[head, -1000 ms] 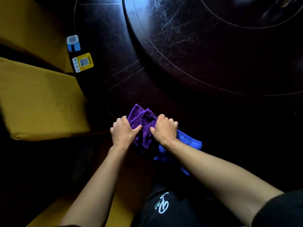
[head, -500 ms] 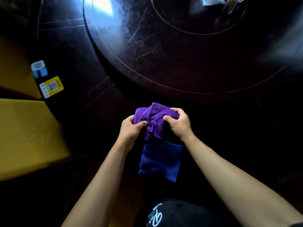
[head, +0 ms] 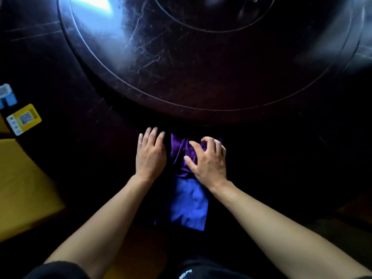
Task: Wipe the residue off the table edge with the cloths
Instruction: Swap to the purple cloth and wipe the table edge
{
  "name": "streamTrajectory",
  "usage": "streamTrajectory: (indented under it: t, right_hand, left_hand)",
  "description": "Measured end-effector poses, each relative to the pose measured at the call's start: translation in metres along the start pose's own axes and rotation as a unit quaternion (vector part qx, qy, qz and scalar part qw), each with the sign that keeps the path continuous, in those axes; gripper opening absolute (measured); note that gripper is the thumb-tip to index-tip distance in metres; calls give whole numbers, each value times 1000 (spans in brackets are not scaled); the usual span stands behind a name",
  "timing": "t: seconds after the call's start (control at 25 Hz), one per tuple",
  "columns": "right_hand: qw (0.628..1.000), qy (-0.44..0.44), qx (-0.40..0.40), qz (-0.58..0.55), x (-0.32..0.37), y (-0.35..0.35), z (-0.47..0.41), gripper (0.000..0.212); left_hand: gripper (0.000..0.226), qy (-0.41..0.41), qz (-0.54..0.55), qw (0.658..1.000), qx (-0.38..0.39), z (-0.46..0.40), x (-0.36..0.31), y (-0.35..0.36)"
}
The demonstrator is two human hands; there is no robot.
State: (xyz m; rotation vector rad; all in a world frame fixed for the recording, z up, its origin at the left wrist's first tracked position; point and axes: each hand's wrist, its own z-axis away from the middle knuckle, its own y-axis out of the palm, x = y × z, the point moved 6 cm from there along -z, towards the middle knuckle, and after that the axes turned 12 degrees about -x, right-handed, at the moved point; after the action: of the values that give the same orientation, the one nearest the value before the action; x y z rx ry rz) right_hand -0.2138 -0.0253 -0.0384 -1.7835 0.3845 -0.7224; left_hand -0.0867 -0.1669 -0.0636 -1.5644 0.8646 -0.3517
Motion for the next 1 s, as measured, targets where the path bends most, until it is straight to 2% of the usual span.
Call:
streamTrajectory:
  t: [0.12,0.2,0.28,0.36,0.48,0.6,0.72,0.8,0.88,1.0]
  right_hand:
    - [999,-11,18,34,10,28,-6,67]
    - [999,-15,7,40,9,40,-10,69]
    - [999,-35,-12,36,5,48,-15,60]
    - [998,-53,-30,21,2,48,-16,42]
    - [998,-47,-45,15,-3,42,-18,24]
    - [996,14,-68,53,-45,28,-17,21]
    - [976,142,-125,106,-110,2,-6,20]
    - [958,215,-146,120,-124,-4,-4,18]
    - [960,223,-137,103,-100,4,-12,19]
    - [990,118,-77,31,-25,28,-23,23]
  left_hand:
    - [53,13,-15,1000,19,3,12,15]
    - [54,24,-24,999,13,7,16,22]
    - [54,27,-17,999,-3,8,19,26]
    - [57,20,11,1000,-13,7,21,23]
    - [62,11,55,998,-14,7,21,17]
    - [58,1,30,999,-30,7,17,17]
    - [55,-2,-5,999,-34,8,15,18]
    - [54,2,-22,999,-34,6,12,19]
    - [55,1,-30,999,-30,6,12,17]
    - [56,4,-30,999,-32,5,10,17]
